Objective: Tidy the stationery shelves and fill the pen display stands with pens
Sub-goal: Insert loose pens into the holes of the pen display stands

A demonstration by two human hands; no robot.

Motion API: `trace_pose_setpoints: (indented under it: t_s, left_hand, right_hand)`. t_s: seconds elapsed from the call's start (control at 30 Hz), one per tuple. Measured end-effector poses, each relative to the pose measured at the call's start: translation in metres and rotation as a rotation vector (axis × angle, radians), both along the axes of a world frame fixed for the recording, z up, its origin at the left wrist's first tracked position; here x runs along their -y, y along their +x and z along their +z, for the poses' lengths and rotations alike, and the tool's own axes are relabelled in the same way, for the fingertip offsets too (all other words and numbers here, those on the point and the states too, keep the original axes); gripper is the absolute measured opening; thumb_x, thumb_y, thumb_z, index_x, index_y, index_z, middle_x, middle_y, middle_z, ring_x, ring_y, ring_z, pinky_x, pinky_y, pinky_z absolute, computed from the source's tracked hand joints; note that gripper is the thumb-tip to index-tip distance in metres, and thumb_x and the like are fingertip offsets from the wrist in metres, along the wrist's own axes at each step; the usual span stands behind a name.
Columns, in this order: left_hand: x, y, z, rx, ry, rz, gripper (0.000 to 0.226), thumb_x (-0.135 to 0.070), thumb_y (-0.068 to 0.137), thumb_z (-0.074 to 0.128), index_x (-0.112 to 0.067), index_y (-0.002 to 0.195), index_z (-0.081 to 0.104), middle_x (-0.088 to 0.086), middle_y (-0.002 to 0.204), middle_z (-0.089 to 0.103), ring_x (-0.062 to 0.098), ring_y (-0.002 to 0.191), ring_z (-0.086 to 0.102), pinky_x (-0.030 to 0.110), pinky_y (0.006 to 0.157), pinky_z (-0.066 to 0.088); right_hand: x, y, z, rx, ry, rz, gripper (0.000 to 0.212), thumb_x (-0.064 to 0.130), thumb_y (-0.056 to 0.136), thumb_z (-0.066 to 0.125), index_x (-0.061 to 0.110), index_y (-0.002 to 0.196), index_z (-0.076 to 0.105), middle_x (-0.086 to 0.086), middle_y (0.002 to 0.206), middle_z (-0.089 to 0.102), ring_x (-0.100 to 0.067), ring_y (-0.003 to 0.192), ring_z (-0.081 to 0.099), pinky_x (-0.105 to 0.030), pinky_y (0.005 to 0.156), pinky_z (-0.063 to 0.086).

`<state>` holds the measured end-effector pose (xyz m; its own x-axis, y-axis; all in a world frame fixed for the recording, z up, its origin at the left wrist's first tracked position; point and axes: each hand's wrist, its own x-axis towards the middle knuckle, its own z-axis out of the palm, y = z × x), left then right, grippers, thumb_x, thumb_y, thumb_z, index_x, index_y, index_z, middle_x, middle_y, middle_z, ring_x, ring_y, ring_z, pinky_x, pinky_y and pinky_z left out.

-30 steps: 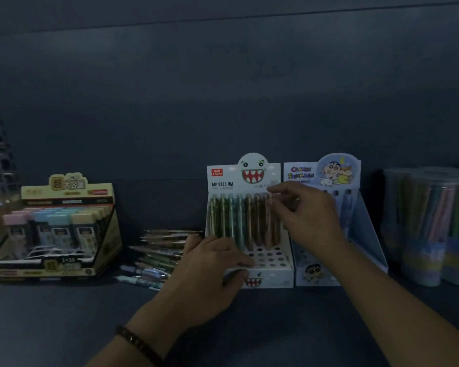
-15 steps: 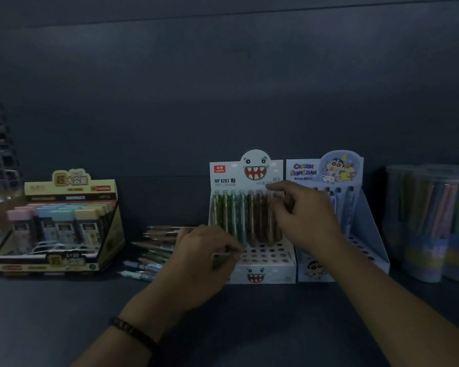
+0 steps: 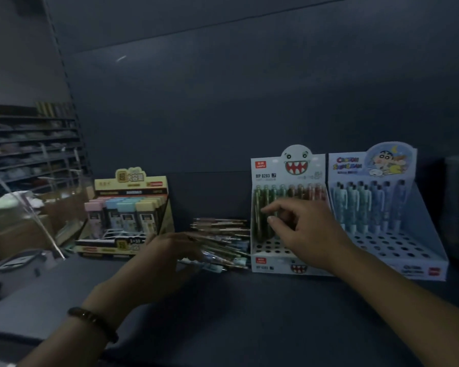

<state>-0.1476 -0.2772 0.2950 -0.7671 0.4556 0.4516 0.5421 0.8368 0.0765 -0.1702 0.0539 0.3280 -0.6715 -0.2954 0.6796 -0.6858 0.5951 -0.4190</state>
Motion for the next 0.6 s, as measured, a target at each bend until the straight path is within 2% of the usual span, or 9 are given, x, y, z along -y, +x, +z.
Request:
trace_pose_setpoints:
  t_s: [0.1, 0.23, 0.33, 0.43, 0.6]
  left_hand:
    - [-0.005, 0.001, -0.006, -0.007, 0.049, 0.012, 0.031, -0.049, 0.088, 0.068, -0.052, 0.12, 0.064, -0.035, 0.12, 0.058, -0.009, 0.112, 0.058, 0.042, 0.095, 0.053]
    - [-0.018, -0.002, -0.011, -0.047, -0.013, 0.075, 0.041, -0.049, 0.093, 0.068, -0.057, 0.13, 0.053, -0.034, 0.13, 0.049, 0.002, 0.121, 0.053, 0.039, 0.098, 0.04]
    - [-0.023, -0.006, -0.011, -0.011, -0.026, 0.095, 0.044, -0.05, 0.094, 0.068, -0.059, 0.133, 0.052, -0.034, 0.138, 0.044, 0.004, 0.128, 0.049, 0.042, 0.104, 0.037]
    - [-0.024, -0.007, -0.007, 0.019, -0.038, 0.102, 0.039, -0.048, 0.093, 0.071, -0.061, 0.127, 0.056, -0.036, 0.132, 0.041, 0.006, 0.126, 0.049, 0.045, 0.107, 0.037]
    - [-0.03, -0.008, -0.001, 0.017, -0.043, 0.119, 0.029, -0.046, 0.092, 0.071, -0.053, 0.117, 0.059, -0.031, 0.134, 0.048, 0.004, 0.126, 0.049, 0.046, 0.105, 0.038]
  right_hand:
    - [-0.003, -0.002, -0.001, 0.008, -0.012, -0.003, 0.016, 0.024, 0.1, 0.067, 0.031, 0.112, 0.076, 0.006, 0.062, 0.059, -0.01, 0.058, 0.058, -0.025, 0.057, 0.045]
    - [-0.005, -0.004, -0.002, 0.031, -0.02, -0.004, 0.016, 0.024, 0.1, 0.067, 0.031, 0.111, 0.076, 0.002, 0.061, 0.06, -0.01, 0.057, 0.058, -0.016, 0.056, 0.038]
    - [-0.006, -0.004, -0.003, 0.037, -0.011, 0.004, 0.015, 0.023, 0.1, 0.068, 0.031, 0.109, 0.077, 0.002, 0.062, 0.061, -0.01, 0.057, 0.058, -0.014, 0.055, 0.037]
    - [-0.007, -0.004, -0.003, 0.04, -0.004, 0.02, 0.015, 0.023, 0.1, 0.068, 0.031, 0.108, 0.077, 0.001, 0.062, 0.062, -0.011, 0.057, 0.058, -0.014, 0.055, 0.04]
    - [-0.007, -0.006, -0.003, 0.048, -0.002, 0.026, 0.013, 0.025, 0.1, 0.068, 0.033, 0.103, 0.078, 0.002, 0.063, 0.065, -0.013, 0.059, 0.061, -0.013, 0.056, 0.04]
